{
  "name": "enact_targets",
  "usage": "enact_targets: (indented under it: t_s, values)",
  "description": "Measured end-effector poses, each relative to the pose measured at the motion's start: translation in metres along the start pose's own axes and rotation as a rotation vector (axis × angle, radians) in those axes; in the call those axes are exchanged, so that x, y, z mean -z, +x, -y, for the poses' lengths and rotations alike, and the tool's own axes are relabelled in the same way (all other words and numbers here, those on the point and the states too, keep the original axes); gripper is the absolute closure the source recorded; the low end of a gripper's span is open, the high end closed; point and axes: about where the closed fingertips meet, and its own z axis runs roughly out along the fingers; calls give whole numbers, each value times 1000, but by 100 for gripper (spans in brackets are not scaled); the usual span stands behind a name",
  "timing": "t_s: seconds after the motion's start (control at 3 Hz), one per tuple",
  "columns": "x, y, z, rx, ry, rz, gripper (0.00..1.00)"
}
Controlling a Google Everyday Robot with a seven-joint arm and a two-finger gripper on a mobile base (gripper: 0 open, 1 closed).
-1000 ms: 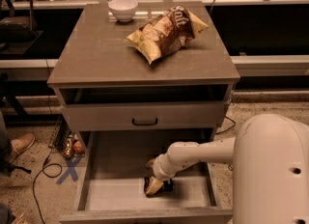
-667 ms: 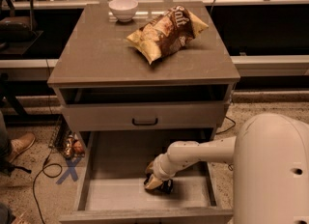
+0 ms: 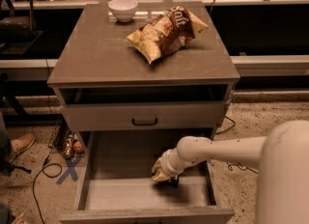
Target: Pick rxbar chocolate from middle drawer and place on counter
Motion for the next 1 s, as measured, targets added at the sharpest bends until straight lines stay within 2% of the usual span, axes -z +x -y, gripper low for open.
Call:
enact_targets:
  t_s: [0.33, 0.67, 1.0]
  values:
    - [76, -10, 7, 53, 72, -6, 100]
    - [123, -19, 13, 91, 123, -42, 100]
    - [130, -22, 16, 98, 134, -47, 100]
